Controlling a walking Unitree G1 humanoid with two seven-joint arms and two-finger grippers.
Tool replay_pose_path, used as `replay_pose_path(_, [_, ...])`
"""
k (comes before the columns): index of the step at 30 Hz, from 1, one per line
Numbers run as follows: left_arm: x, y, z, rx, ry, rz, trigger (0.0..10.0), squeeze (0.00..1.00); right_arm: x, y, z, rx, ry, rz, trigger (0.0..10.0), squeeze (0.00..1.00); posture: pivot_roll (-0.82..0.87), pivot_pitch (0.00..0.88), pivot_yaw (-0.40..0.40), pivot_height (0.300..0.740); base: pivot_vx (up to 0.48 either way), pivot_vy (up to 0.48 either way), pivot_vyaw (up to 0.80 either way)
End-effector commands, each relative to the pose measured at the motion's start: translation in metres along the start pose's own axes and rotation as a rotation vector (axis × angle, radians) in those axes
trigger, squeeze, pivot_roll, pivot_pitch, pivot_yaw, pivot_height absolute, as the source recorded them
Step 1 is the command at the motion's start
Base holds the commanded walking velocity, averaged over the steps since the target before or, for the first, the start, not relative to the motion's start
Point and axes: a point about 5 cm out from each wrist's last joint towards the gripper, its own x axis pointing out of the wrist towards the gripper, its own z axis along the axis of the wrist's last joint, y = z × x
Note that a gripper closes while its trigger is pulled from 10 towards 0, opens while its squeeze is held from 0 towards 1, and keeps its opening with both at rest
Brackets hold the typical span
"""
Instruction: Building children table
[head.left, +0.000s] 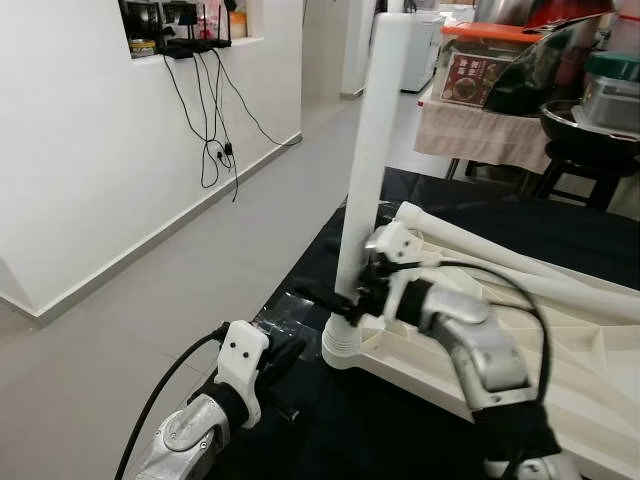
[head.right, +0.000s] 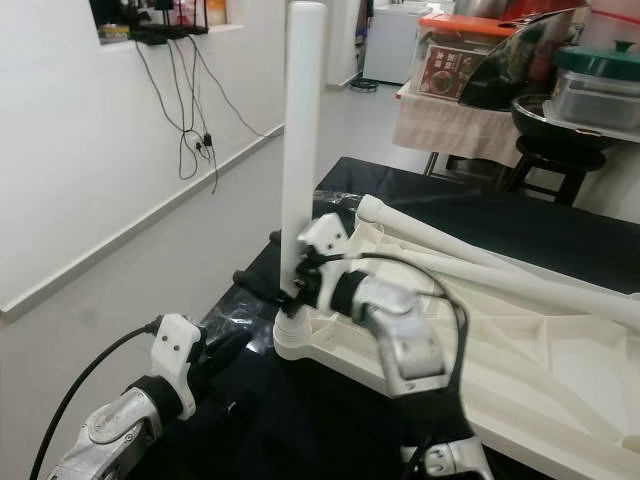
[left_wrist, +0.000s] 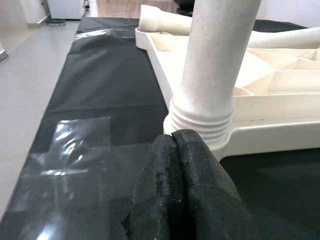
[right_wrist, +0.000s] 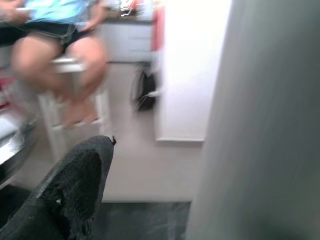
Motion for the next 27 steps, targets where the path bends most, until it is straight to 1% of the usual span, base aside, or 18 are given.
replay_pose_path(1, [0.0, 0.0, -0.002, 0.011, 0.002, 0.007, 10.0, 0.0, -0.001, -0.005, -0.007, 0.02, 0.037, 0.083, 10.0, 0.0, 0.06, 0.0, -0.09, 0.74, 0.0, 0.0, 0.0])
replay_pose_path(3, [0.001, -0.001, -0.003, 0.014, 0.001, 0.009, 10.0, 0.0, -0.008, -0.02, -0.011, 0.059, 0.059, 0.101, 10.0, 0.0, 0.07, 0.0, -0.093, 0.74, 0.0, 0.0, 0.0])
replay_pose_path(4, [0.001, -0.001, -0.003, 0.014, 0.001, 0.009, 10.0, 0.0, -0.008, -0.02, -0.011, 0.059, 0.059, 0.101, 10.0, 0.0, 0.07, 0.0, -0.093, 0.74, 0.0, 0.0, 0.0])
replay_pose_path(5, [0.001, -0.002, -0.003, 0.024, 0.004, 0.004, 10.0, 0.0, -0.01, -0.031, -0.017, 0.09, 0.076, 0.079, 10.0, 0.0, 0.08, 0.0, -0.099, 0.74, 0.0, 0.0, 0.0])
replay_pose_path(6, [0.001, -0.002, -0.003, 0.024, 0.004, 0.004, 10.0, 0.0, -0.01, -0.031, -0.017, 0.09, 0.076, 0.079, 10.0, 0.0, 0.08, 0.0, -0.099, 0.74, 0.0, 0.0, 0.0])
replay_pose_path(7, [0.001, -0.003, -0.004, 0.026, 0.005, 0.003, 10.0, 0.0, -0.01, -0.034, -0.019, 0.103, 0.077, 0.065, 8.2, 0.0, 0.08, 0.0, -0.097, 0.74, 0.0, 0.0, 0.0])
replay_pose_path(8, [0.001, -0.003, -0.004, 0.026, 0.005, 0.003, 10.0, 0.0, -0.01, -0.034, -0.019, 0.103, 0.077, 0.065, 8.2, 0.0, 0.08, 0.0, -0.097, 0.74, 0.0, 0.0, 0.0])
replay_pose_path(9, [0.001, -0.003, -0.004, 0.027, 0.006, 0.002, 10.0, 0.0, -0.009, -0.036, -0.02, 0.11, 0.072, 0.048, 2.4, 0.0, 0.08, 0.0, -0.097, 0.74, 0.0, 0.0, 0.0])
replay_pose_path(10, [0.001, -0.003, -0.004, 0.027, 0.006, 0.002, 10.0, 0.0, -0.009, -0.036, -0.02, 0.11, 0.072, 0.048, 2.4, 0.0, 0.08, 0.0, -0.097, 0.74, 0.0, 0.0, 0.0])
replay_pose_path(11, [-0.001, -0.003, -0.005, 0.025, 0.009, 0.002, 10.0, 0.0, -0.009, -0.039, -0.021, 0.122, 0.052, 0.063, 0.0, 0.0, 0.08, 0.0, -0.092, 0.74, 0.0, 0.0, 0.0])
replay_pose_path(14, [-0.003, -0.004, -0.007, 0.024, 0.013, -0.003, 10.0, 0.0, -0.01, -0.039, -0.023, 0.136, 0.034, 0.098, 0.0, 0.0, 0.08, 0.0, -0.086, 0.74, 0.0, 0.0, 0.0])
replay_pose_path(18, [-0.006, -0.005, -0.008, 0.026, 0.015, -0.009, 10.0, 0.0, -0.013, -0.038, -0.024, 0.144, 0.019, 0.109, 0.0, 0.0, 0.08, 0.0, -0.077, 0.74, 0.0, 0.0, 0.0])
replay_pose_path(19, [-0.008, -0.005, -0.008, 0.027, 0.017, -0.014, 10.0, 0.0, -0.018, -0.038, -0.027, 0.144, 0.017, 0.102, 0.0, 0.0, 0.07, 0.0, -0.072, 0.74, 0.0, 0.0, 0.0])
replay_pose_path(20, [-0.008, -0.005, -0.008, 0.027, 0.017, -0.014, 10.0, 0.0, -0.018, -0.038, -0.027, 0.144, 0.017, 0.102, 0.0, 0.0, 0.07, 0.0, -0.072, 0.74, 0.0, 0.0, 0.0])
replay_pose_path(23, [-0.011, -0.007, -0.008, 0.033, 0.014, -0.015, 10.0, 0.0, -0.037, -0.036, -0.041, 0.121, 0.037, 0.011, 0.0, 0.0, 0.07, 0.0, -0.073, 0.74, 0.0, 0.0, 0.0])
replay_pose_path(24, [-0.012, -0.007, -0.007, 0.035, 0.012, -0.013, 10.0, 0.0, -0.04, -0.032, -0.047, 0.117, 0.064, -0.031, 0.0, 0.0, 0.06, 0.0, -0.079, 0.74, 0.0, 0.0, 0.0])
replay_pose_path(26, [-0.012, -0.007, -0.007, 0.037, 0.01, -0.012, 10.0, 0.0, -0.041, -0.028, -0.051, 0.115, 0.082, -0.057, 0.0, 0.0, 0.06, 0.0, -0.079, 0.74, 0.0, 0.0, 0.0])
replay_pose_path(27, [-0.014, -0.006, -0.006, 0.039, 0.008, -0.006, 10.0, 0.0, -0.034, -0.015, -0.06, 0.139, 0.102, -0.14, 0.0, 0.0, 0.06, 0.0, -0.089, 0.74, 0.0, 0.0, 0.0])
